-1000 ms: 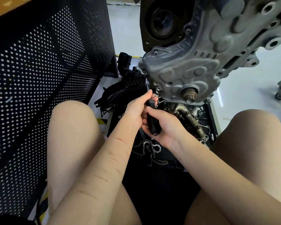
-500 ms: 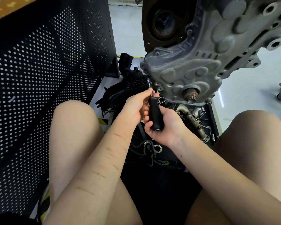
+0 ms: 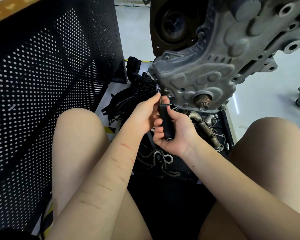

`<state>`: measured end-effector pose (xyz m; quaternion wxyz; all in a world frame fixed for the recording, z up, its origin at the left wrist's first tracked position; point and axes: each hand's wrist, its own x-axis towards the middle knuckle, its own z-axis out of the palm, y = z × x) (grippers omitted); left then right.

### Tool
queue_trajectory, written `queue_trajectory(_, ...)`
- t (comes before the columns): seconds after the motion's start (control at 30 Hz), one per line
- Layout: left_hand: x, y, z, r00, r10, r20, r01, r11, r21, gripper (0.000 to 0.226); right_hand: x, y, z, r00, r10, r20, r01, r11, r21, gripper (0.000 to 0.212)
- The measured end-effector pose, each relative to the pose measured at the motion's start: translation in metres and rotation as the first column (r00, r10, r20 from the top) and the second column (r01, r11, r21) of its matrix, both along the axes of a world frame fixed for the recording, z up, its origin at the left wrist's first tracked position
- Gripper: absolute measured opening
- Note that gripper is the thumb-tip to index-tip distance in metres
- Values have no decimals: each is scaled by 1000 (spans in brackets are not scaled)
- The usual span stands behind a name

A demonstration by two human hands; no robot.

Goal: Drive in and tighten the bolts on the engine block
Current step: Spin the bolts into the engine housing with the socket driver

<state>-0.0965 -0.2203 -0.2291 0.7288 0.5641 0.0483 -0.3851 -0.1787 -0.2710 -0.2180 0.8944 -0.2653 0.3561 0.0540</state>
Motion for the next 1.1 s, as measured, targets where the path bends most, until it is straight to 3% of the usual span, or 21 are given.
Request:
queue_trajectory(0.1,1,1,-2,998,-26,-58,22,998,-62,26,-1,1,0,999,-28,39,26,999,34,39)
queue_trajectory(0.3,5,-5,-5,999,47,25,-49,995,84,22,-4,8,-9,996,88,-26,-92,963,-253,15)
queue_trajectory(0.4,3,-5,-3,992,58,113,-77,982,173,21,-2,8,-11,999,31,-28,-36,979,-200,20)
queue_trajectory(0.5,1,-7,-1,982,97,159,-124,979,164,23,-3,7,-12,999,-23,-36,17,988,-157,29)
queue_trajectory(0.77,3,-6,-1,996,64,58,-69,993,95,20,-1,3,-12,998,-30,-63,25,997,-72,48)
queue_trajectory(0.9,4,-5,0,994,57,89,-64,995,80,19,1,3,-15,999,9,-51,-13,996,-83,54)
queue_trajectory(1.0,5,-4,0,994,52,99,-59,996,71,19,0,3,-16,999,9,-32,-13,994,-108,51)
queue_trajectory(1.1,6,-6,-3,993,62,96,-70,994,81,20,-2,2,-18,1000,-14,-19,11,987,-163,31)
